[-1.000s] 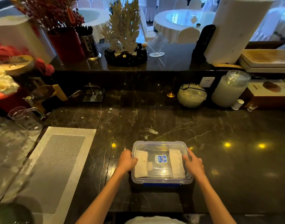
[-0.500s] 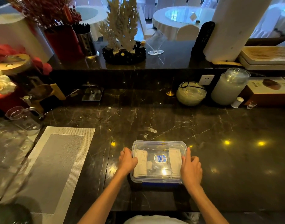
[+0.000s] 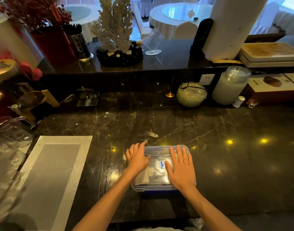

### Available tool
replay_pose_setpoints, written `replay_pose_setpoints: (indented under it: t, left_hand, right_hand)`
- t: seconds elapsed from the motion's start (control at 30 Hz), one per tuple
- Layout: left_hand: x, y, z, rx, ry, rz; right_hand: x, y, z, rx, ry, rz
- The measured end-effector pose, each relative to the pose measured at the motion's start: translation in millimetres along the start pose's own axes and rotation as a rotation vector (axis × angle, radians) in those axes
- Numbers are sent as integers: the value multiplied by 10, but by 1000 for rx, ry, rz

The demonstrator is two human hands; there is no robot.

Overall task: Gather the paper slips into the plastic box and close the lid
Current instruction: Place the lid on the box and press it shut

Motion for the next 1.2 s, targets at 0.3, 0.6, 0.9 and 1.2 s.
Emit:
replay_pose_setpoints:
  t: [0.3, 0.6, 0.9, 1.2]
  left_hand:
    - [-6, 396, -695, -242, -745, 109]
    - [38, 317, -700, -13, -652, 269]
    - [22, 296, -568, 183, -462, 93]
    - [76, 327, -406, 252, -297, -79]
  right_hand:
    - [79, -12, -58, 25, 0, -30]
    - [116, 17, -56, 37, 14, -23]
    - [33, 5, -32, 32, 14, -28]
    - [-18, 18, -23, 20, -16, -62]
Point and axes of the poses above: each hand's wrist, its own z-axis away from the middle knuckle, its own x-axis out of the palm, y = z × x, the point moved 4 cm from there along -z, towards the middle knuckle, and after that the axes turned 15 degrees about z, right-handed, at the moved point
